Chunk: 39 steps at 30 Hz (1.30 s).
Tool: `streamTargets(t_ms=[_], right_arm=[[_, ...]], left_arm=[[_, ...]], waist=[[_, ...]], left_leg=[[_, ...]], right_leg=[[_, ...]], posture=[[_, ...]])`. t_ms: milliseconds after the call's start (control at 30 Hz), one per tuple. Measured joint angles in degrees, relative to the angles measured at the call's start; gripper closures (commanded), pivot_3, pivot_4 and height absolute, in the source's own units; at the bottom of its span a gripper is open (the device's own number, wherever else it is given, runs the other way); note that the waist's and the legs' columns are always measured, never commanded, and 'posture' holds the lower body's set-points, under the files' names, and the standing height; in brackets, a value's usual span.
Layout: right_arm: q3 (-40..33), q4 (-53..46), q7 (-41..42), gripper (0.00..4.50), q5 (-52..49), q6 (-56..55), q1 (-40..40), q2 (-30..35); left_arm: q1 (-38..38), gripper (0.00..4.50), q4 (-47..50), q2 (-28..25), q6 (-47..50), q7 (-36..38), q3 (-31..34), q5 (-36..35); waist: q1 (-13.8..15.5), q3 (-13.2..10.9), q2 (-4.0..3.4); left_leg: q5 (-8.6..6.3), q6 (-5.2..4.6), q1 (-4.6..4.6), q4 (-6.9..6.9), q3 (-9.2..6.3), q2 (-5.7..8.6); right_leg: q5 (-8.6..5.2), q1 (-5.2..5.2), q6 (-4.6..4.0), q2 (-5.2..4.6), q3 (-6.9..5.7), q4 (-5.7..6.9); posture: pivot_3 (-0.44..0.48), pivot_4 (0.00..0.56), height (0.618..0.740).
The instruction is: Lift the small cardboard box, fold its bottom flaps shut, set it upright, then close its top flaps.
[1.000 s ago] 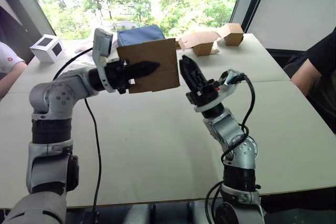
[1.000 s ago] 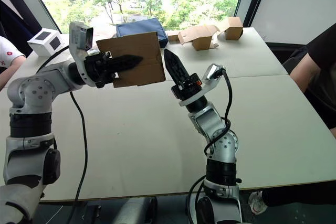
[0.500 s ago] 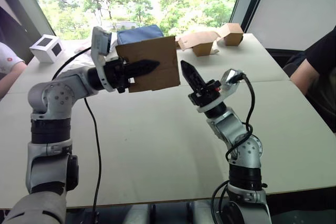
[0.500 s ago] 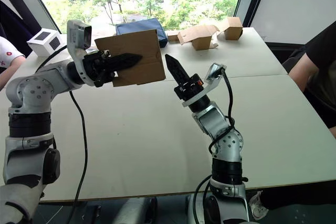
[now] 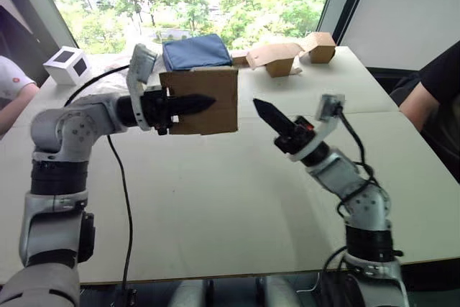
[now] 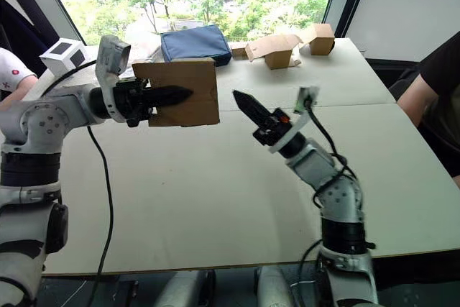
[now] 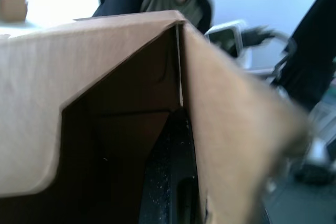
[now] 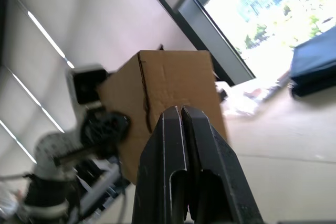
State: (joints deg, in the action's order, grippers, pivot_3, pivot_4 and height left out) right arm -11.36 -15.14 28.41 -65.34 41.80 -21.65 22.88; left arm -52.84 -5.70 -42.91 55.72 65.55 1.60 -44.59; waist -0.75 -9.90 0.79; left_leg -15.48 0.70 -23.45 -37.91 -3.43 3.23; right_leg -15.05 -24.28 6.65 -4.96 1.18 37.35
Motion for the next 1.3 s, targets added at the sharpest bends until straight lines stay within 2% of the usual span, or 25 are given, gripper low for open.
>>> streamTargets(t_ms=[100,200,333,433,533,667,800,967,1100,1200,1300], right_arm=[[0.5,-2.5,5.4,4.46,3.5,1.9,3.6,10.0],[2.3,-5.7,12.7,4.46,11.4,1.4,8.4,21.2],[3.8,-7.5,16.2,4.46,15.6,0.2,11.4,23.7],[4.4,-10.4,16.7,4.46,18.7,-0.8,13.1,24.9],[5.1,-13.7,15.3,4.46,19.5,-0.9,14.0,23.1],[6.1,-17.0,12.2,4.46,21.0,-0.9,15.7,21.4],[7.0,-18.0,10.0,4.46,22.5,-0.9,17.7,19.3],[7.7,-18.3,8.5,4.46,23.8,-1.0,17.5,17.7],[7.7,-17.9,8.5,4.46,24.7,-1.5,17.7,17.1],[7.7,-16.9,8.8,4.50,25.7,-2.1,17.8,17.0],[8.1,-15.8,9.7,4.50,25.9,-2.2,17.0,17.0]], left_arm=[[-6.9,4.50,-1.0,-4.8,-0.6,6.5,-8.1,5.5],[-14.9,4.50,-3.9,-9.3,-5.5,15.5,-21.6,17.2],[-19.6,4.50,-6.5,-8.3,-8.6,22.5,-31.9,25.6],[-26.1,4.50,-7.3,-7.0,-7.3,25.8,-41.7,31.0],[-31.0,4.50,-7.5,-3.8,-5.1,26.6,-49.1,32.4],[-31.3,4.50,-5.8,-2.7,-5.0,26.7,-56.1,34.0],[-31.3,4.50,-4.7,0.0,-5.3,26.7,-59.0,34.8],[-29.3,4.50,-6.8,5.7,-6.3,26.2,-59.1,38.1],[-27.1,4.50,-6.3,7.1,-4.2,26.1,-58.9,39.1],[-26.5,3.82,-4.3,7.1,-2.2,26.2,-58.2,39.1],[-26.4,2.62,-2.7,7.5,0.7,26.6,-56.4,38.8]], waist=[[0.0,0.0,-0.03],[0.0,0.0,-0.03],[-0.1,-0.1,0.02],[-0.1,-0.1,0.08],[0.1,-0.1,0.11],[-0.2,-0.1,0.10],[0.0,-0.1,0.10],[0.1,-0.1,0.11],[-0.2,-0.1,0.11],[0.0,-0.1,0.11],[0.1,-0.1,0.11]], left_leg=[[0.00,-0.01,-0.01,0.00,0.02,-0.02],[-0.03,-0.06,0.03,-0.02,0.05,-0.02],[-0.04,-0.08,0.01,-0.04,0.04,-0.14],[-0.06,-0.11,-0.06,-0.06,0.00,-0.16],[-0.07,-0.14,-0.06,-0.14,-0.04,-0.14],[-0.07,-0.14,-0.06,-0.14,-0.05,-0.17],[-0.07,-0.13,-0.07,-0.16,-0.05,-0.14],[-0.07,-0.14,-0.06,-0.23,-0.06,-0.14],[-0.08,-0.16,-0.06,-0.21,-0.06,-0.15],[-0.08,-0.16,-0.06,-0.21,-0.06,-0.15],[-0.08,-0.16,-0.06,-0.23,-0.06,-0.14]], right_leg=[[-0.02,0.03,0.03,0.06,-0.01,-0.03],[-0.04,0.15,0.04,0.17,-0.01,-0.10],[-0.04,0.15,0.03,0.27,0.01,-0.11],[-0.05,0.12,0.05,0.25,0.04,-0.12],[-0.07,0.18,0.09,0.23,0.06,-0.12],[-0.07,0.11,0.09,0.26,0.11,-0.07],[-0.07,0.11,0.09,0.23,0.12,-0.03],[-0.07,0.19,0.09,0.24,0.10,-0.05],[-0.07,0.14,0.09,0.27,0.11,-0.03],[-0.07,0.15,0.09,0.27,0.11,-0.02],[-0.07,0.17,0.09,0.26,0.11,-0.02]], posture=[[0.000,0.150,0.740],[0.000,0.150,0.740],[0.000,0.150,0.740],[0.000,0.150,0.740],[0.000,0.150,0.740],[0.000,0.150,0.740],[0.000,0.150,0.740],[0.000,0.150,0.740],[0.000,0.150,0.740],[0.000,0.150,0.740],[0.000,0.150,0.740]])
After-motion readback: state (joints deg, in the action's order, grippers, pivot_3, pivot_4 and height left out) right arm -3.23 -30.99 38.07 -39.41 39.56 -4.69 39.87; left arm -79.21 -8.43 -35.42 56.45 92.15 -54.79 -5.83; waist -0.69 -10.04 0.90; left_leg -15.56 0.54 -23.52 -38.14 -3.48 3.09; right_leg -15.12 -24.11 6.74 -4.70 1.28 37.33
